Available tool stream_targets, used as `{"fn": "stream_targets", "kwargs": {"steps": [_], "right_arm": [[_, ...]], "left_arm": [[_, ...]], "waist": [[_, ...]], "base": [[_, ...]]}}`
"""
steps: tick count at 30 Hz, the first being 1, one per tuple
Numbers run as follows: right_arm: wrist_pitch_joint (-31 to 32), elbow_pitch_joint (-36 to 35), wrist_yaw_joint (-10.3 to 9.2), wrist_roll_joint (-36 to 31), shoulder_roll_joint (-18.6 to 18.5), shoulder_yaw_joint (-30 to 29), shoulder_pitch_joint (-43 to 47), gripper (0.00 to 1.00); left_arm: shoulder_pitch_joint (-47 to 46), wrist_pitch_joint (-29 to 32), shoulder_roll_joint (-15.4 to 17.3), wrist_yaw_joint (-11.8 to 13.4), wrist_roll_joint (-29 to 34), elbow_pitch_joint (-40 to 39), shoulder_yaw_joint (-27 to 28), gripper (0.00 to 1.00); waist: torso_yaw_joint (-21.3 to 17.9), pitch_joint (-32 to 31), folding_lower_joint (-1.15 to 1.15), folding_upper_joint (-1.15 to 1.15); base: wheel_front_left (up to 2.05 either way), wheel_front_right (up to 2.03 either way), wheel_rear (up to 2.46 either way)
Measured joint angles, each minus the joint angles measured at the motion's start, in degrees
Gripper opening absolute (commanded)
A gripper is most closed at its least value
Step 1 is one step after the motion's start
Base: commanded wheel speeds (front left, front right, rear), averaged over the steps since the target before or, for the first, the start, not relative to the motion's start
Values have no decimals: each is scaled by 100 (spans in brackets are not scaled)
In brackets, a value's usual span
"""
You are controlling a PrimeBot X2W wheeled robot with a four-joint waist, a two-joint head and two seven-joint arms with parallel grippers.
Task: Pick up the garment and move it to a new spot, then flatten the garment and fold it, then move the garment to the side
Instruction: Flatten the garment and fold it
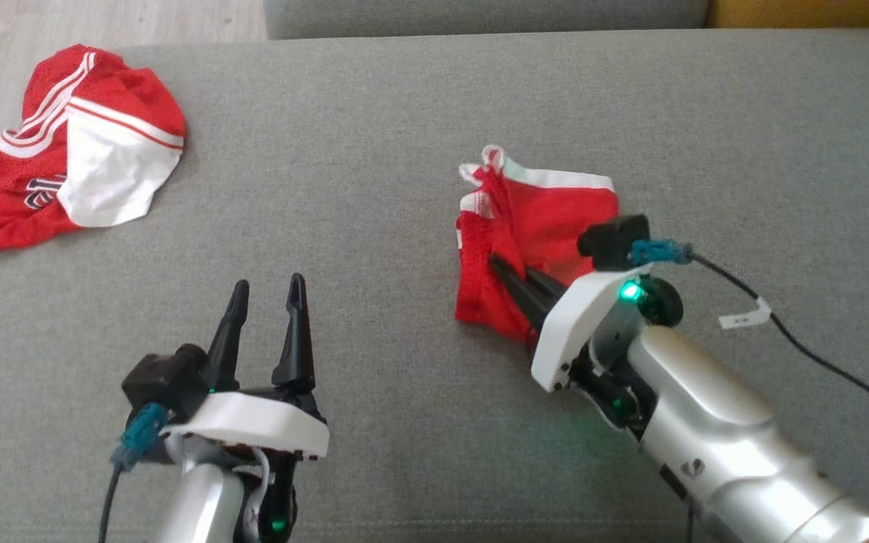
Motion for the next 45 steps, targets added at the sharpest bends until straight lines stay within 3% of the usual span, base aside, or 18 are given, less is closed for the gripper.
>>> {"fn": "stream_targets", "kwargs": {"steps": [1, 2, 3, 13, 19, 25, 26, 27, 29, 31, 45], "right_arm": [[0, 30, 0, -7, 20, 15, 24, 13], [0, 33, 0, -7, 34, 24, 47, 51], [-9, 25, 0, -7, 44, 36, 69, 100], [-443, -631, 0, 67, -27, -3, 308, 100], [-812, -817, 0, -76, -330, -648, 499, 100], [-900, -392, 0, -816, -487, -1162, 499, 100], [-900, -392, 0, -816, -487, -1162, 499, 83], [-900, -328, 0, -932, -486, -1177, 499, 57], [-866, -208, 0, -1174, -485, -1132, 499, 22], [-798, -76, 0, -1380, -482, -1004, 499, 0], [-900, 559, 0, -1433, -318, 16, 330, 0]], "left_arm": [[0, 0, -2, 0, 0, 7, -1, 100], [2, 0, -4, 0, -1, 14, 0, 100], [6, 0, -5, 1, -10, 19, 0, 100], [74, 0, -13, 0, -56, 40, -40, 100], [173, 0, -15, 0, -57, 58, -103, 100], [169, 1, -18, 0, -57, 58, -230, 100], [169, 1, -18, 0, -57, 58, -230, 100], [163, 1, -18, 0, -57, 59, -232, 100], [147, 1, -18, 0, -57, 59, -236, 100], [142, 0, -18, 1, -57, 59, -237, 100], [-48, 0, -19, 0, -57, 60, -226, 100]], "waist": [[4, -8, 0, 0], [4, -19, 0, 0], [0, -31, 0, 0], [-202, -164, 0, 0], [-335, -170, 0, 0], [-348, -84, 0, 0], [-348, -84, 0, 0], [-338, -64, 0, 0], [-306, -21, 0, 0], [-263, 25, 0, 0], [65, 316, 0, 0]], "base": [[0, 0, 0], [0, 0, 0], [0, 0, 0], [0, 0, 0], [0, 0, 0], [0, 0, 0], [0, 0, 0], [0, 0, 0], [0, 0, 0], [0, 0, 0], [0, 0, 0]]}}
